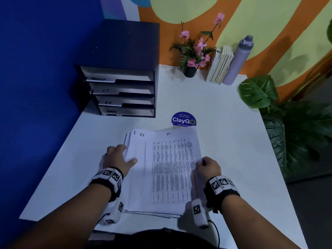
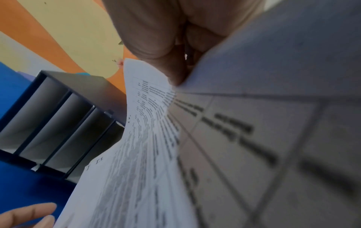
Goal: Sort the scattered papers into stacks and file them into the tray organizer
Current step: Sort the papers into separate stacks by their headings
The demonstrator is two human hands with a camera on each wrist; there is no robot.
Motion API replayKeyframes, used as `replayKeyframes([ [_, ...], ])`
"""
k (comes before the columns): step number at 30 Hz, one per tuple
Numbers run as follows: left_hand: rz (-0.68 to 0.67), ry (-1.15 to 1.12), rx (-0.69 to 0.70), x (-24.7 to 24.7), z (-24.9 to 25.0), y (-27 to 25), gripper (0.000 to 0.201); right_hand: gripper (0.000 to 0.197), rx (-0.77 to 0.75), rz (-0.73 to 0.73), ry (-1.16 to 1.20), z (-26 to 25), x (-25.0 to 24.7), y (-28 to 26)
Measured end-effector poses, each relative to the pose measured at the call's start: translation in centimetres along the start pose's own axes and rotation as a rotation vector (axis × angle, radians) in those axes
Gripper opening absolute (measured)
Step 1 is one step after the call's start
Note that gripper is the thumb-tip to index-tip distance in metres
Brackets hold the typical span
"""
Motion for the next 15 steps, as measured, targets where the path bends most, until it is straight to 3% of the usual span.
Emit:
replayKeyframes([
  [3,-0.070,0.013,-0.005,0.6,0.7,0.0,0.071,0.009,0.021,0.005,0.170,0.7,-0.4,0.2],
  [5,-0.084,0.053,-0.008,0.8,1.0,-0.1,0.064,0.016,0.040,-0.002,0.271,1.2,-0.5,0.2],
  [10,-0.205,0.076,-0.038,1.2,0.3,-0.2,0.062,0.009,0.045,-0.042,0.212,1.8,-0.3,0.1],
  [15,-0.151,-0.073,-0.067,0.7,-1.1,0.0,0.039,0.017,0.125,-0.002,0.379,2.8,-0.4,-0.6],
])
Point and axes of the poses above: each hand's wrist, its own y-axis towards the middle knuckle, its own x-axis out of the palm, z = x × y, the point moved 4 cm from there along y, towards the middle knuckle, and after that the axes turned 3 degrees about -z, right-handed, at the moved point
